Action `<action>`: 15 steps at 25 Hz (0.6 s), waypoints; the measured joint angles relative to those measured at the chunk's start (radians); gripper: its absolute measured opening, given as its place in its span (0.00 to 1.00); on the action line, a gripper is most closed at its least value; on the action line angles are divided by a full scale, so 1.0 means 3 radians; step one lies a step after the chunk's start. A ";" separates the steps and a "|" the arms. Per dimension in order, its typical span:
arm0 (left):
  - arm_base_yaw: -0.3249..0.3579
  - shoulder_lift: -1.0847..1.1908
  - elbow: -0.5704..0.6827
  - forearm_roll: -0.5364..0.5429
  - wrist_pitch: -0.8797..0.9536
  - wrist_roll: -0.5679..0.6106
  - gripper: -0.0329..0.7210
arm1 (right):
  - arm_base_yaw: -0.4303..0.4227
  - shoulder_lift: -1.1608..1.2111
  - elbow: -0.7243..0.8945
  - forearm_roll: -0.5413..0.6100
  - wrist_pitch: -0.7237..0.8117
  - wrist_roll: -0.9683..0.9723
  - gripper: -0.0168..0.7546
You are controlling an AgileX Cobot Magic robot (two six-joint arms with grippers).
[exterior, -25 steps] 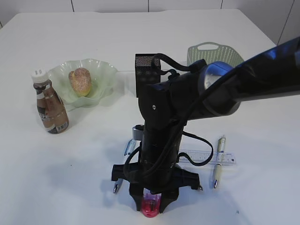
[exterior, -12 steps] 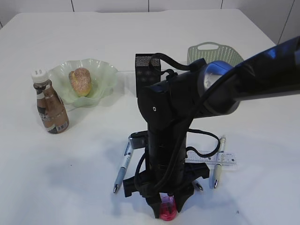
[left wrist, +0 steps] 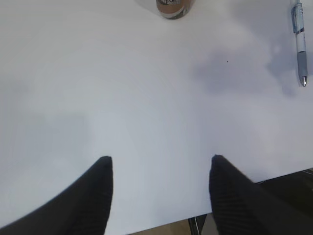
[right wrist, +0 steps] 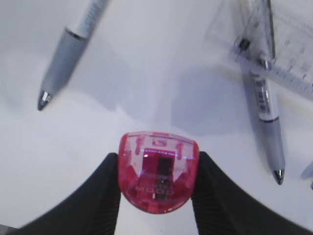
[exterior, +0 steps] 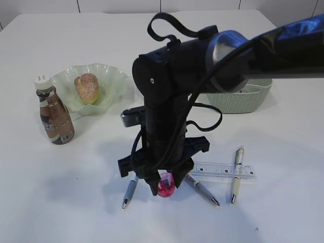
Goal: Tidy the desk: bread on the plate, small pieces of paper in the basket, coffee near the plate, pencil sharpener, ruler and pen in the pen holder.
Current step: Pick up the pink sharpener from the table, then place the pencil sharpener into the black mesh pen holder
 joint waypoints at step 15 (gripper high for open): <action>0.0000 0.0000 0.0000 0.0018 0.0000 0.0000 0.62 | -0.0068 0.0000 -0.0747 -0.0723 -0.0087 0.0242 0.46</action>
